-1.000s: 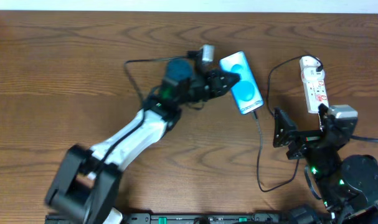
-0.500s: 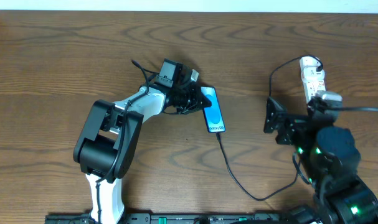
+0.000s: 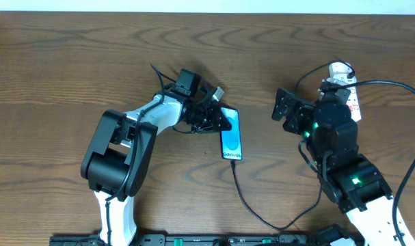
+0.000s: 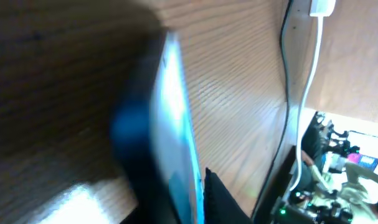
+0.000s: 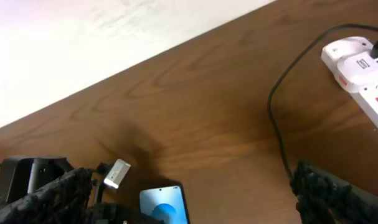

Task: Plug charger to phone and switch on socket
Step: 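Lower the plugged phone onto the table with the left gripper, then release the phone and retract the left gripper toward rest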

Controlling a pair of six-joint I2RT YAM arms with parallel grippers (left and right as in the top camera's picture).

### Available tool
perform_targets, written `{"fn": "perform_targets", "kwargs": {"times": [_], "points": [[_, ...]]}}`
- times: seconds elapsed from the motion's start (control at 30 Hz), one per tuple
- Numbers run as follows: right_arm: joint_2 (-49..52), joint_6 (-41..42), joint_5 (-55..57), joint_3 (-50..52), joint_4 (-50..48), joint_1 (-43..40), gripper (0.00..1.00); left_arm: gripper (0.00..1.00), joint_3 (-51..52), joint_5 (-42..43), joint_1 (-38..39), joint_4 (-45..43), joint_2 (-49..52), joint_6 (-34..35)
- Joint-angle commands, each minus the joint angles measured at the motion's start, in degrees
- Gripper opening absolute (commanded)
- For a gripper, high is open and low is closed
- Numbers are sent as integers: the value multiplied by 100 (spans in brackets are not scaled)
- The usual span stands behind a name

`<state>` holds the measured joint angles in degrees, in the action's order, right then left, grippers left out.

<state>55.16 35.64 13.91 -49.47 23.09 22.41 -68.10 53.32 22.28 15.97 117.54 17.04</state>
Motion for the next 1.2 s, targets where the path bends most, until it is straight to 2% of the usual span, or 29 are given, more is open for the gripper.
{"fn": "perform_targets", "kwargs": {"times": [0.0, 0.17, 0.33, 0.73, 0.83, 0.9, 1.0, 1.13, 1.17], "points": [[-2, 120, 55, -70, -17, -35, 99, 23, -98, -72, -4, -28, -83, -227], [-2, 120, 52, -70, -17, -35, 99, 25, -98, -481, -4, -13, -83, -223], [-2, 168, 52, -70, -17, -35, 99, 34, -87, -920, -4, 11, -83, -223], [0, 267, 55, -70, 157, -35, 99, 34, -76, -1985, -13, 243, -94, -227], [0, 267, 55, -70, 448, -35, 99, 41, -83, -1998, -133, 245, -210, -247], [0, 264, 57, -70, 780, -35, 99, 46, -83, -2020, -424, 247, -575, -249], [0, 262, 68, -70, 1021, -35, 99, 50, -83, -2865, -903, 564, -1414, -295], [37, 245, 479, -68, 1165, -35, 99, 50, -83, -3945, -1373, 1115, -2579, -566], [96, 245, 675, -66, 1200, -37, 89, 51, -83, -4225, -1464, 1241, -2863, -599]]}}
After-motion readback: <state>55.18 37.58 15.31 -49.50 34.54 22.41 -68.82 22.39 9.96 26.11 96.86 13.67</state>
